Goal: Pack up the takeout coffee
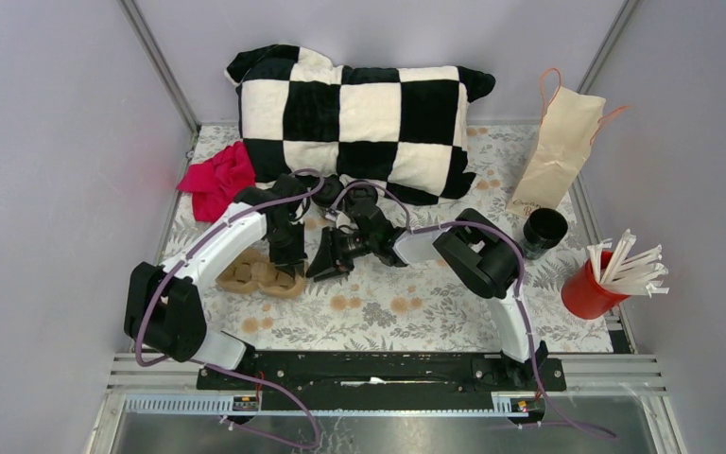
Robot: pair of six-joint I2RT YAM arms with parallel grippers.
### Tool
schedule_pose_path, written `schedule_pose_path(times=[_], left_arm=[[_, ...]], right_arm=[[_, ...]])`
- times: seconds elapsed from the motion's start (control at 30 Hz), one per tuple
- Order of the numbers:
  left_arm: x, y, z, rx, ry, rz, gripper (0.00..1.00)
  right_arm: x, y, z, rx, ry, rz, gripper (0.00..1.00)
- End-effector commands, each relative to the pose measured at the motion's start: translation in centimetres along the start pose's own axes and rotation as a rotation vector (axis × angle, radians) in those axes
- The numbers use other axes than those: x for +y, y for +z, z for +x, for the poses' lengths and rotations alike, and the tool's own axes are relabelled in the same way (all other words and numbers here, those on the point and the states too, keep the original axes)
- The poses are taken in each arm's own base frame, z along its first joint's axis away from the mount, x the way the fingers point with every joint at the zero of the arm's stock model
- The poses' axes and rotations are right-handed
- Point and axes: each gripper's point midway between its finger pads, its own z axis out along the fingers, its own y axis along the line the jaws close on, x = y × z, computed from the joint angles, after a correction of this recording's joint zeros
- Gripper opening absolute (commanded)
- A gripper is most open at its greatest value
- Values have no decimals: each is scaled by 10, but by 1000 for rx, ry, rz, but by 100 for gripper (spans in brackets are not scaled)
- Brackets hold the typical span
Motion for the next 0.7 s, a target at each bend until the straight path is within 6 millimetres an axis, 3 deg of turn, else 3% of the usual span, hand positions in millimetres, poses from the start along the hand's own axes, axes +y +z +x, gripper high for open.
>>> schedule_pose_path(times=[0.0, 0.2, 0.4, 0.53, 0.67], left_arm=[[-20, -18, -16, -83, 5, 103, 0], [-27, -19, -18, -83, 2, 136, 0], [-43, -34, -27, -124, 4, 215, 0], [-43, -44, -31, -170, -3, 217, 0], [-35, -36, -26, -146, -19, 182, 0]], right_arm=[[25, 9, -8, 5, -25, -107, 49], [37, 11, -12, -14, -41, -167, 49], [12, 22, -14, -20, 47, -74, 45], [-3, 25, -18, -36, 54, 8, 44], [-10, 25, -23, -51, 30, 59, 45]])
